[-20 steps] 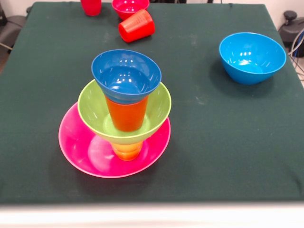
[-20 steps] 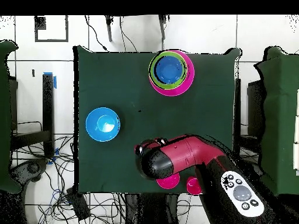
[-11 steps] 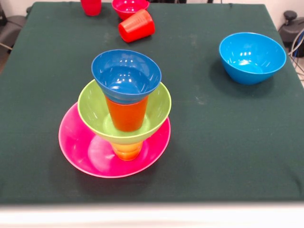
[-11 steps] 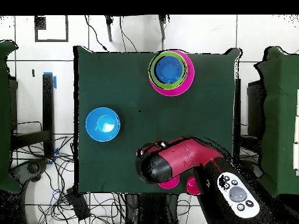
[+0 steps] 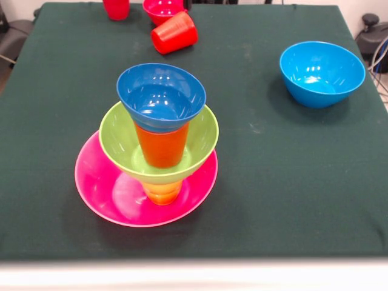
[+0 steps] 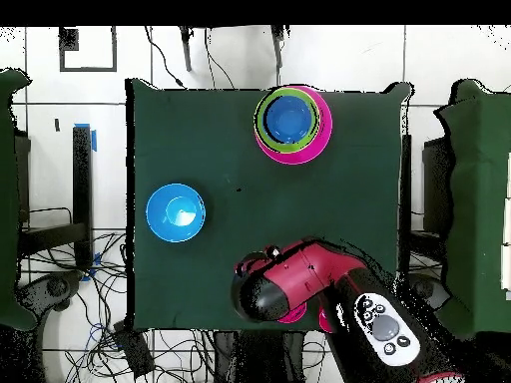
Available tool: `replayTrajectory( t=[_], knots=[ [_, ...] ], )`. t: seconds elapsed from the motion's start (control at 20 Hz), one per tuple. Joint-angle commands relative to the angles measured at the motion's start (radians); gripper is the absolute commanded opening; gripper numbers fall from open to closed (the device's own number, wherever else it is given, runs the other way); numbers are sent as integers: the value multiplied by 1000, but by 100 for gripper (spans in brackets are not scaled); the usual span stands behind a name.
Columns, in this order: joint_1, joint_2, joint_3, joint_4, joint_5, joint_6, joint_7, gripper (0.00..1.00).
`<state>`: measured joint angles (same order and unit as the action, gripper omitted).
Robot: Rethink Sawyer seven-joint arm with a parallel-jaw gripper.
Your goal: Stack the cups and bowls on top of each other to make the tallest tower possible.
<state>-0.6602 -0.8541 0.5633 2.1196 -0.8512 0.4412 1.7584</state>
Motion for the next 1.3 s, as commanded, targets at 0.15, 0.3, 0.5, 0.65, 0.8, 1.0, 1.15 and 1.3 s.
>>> replayTrajectory(
  t=[0.15, 0.3, 0.5, 0.65, 0.8, 1.0, 1.15, 1.3],
  knots=[
    [62, 105, -86, -17, -112, -77, 70, 100],
    [78, 117, -105, -26, -121, -91, 80, 100],
    [100, 123, -133, -36, -135, -110, 82, 100],
    [118, 134, -171, -48, -160, -142, 98, 100],
    [136, 145, -201, -60, -173, -167, 104, 100],
    [159, 147, -237, -78, -183, -185, 106, 100],
    [197, 139, -290, -101, -202, -202, 135, 100],
    [212, 115, -311, -110, -197, -208, 121, 100]
  ],
)
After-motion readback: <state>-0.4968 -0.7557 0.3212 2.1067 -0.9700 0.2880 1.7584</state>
